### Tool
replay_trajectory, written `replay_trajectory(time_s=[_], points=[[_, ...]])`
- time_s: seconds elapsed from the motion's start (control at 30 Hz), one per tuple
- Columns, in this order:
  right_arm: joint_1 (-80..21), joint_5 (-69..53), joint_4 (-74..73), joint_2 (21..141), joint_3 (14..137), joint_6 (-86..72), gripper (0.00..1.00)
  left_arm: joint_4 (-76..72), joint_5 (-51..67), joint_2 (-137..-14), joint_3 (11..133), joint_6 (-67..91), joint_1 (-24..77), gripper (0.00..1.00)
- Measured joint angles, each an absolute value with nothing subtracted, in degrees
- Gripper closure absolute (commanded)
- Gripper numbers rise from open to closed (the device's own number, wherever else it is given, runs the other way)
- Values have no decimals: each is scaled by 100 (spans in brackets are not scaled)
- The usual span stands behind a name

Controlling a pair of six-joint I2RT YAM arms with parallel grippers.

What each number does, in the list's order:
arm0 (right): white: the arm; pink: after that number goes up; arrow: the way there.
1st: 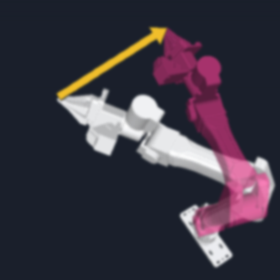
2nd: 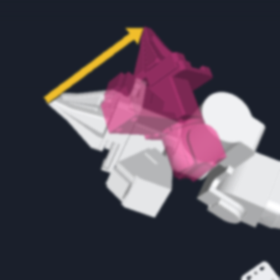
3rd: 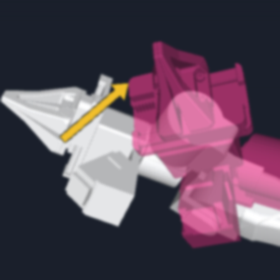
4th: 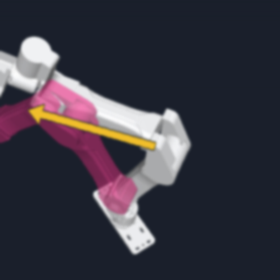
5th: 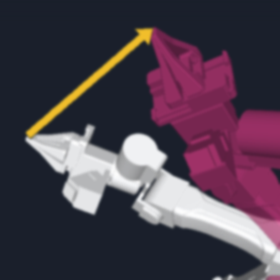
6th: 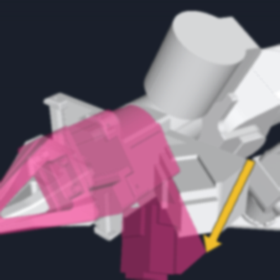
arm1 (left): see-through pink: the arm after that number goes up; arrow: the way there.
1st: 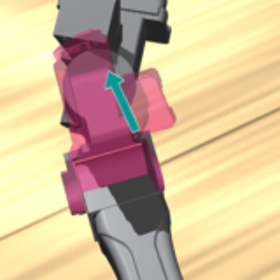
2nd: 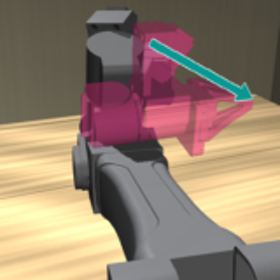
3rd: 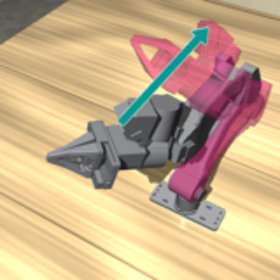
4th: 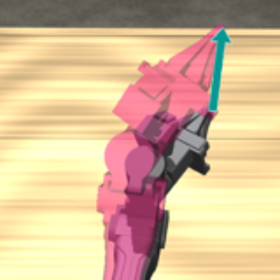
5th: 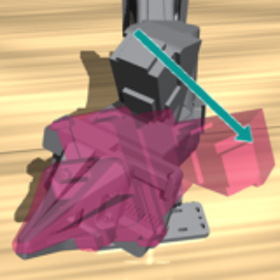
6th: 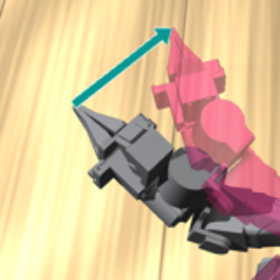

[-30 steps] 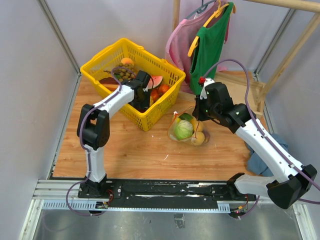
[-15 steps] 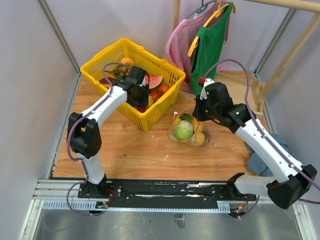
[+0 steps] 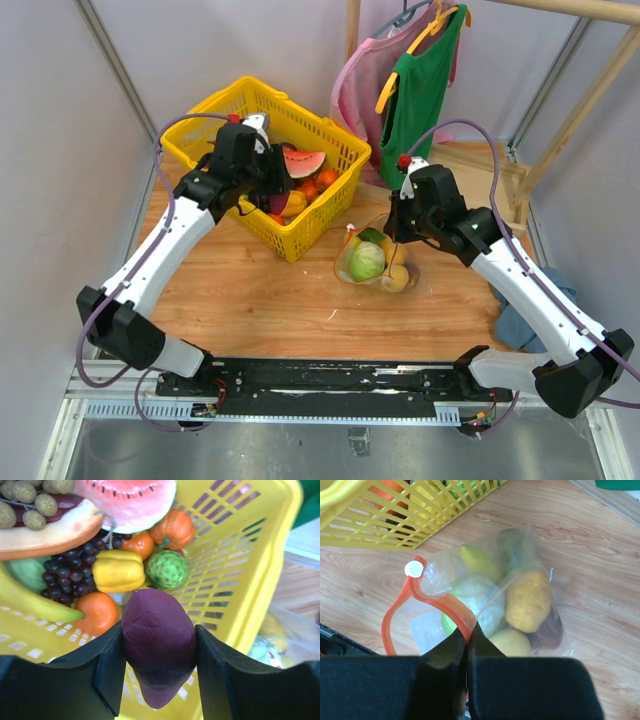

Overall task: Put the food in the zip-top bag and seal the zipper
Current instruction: Place the fake vegetable in the zipper food storage bag.

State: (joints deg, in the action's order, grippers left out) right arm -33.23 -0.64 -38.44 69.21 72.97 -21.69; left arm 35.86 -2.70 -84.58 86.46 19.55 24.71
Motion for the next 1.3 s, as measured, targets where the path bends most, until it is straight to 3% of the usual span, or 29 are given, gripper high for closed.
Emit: replay_trajectory(time_s=[0.37, 0.67, 0.97, 1.3], points=[[-3323, -296, -3789, 6888, 7225, -2362, 100, 2259, 141, -7150, 7489, 2082, 3291, 92], [-3323, -408, -3758, 6772, 7137, -2427, 100, 257, 268, -6300, 5966, 1691, 4421, 92], [-3323, -561, -3754, 6646, 7122, -2432, 99, -1487, 510, -6390, 5124, 502, 5413, 96], [-3323, -685, -3754, 6608, 7063, -2432, 100, -2593, 917, -6941, 4672, -1072, 5913, 93]])
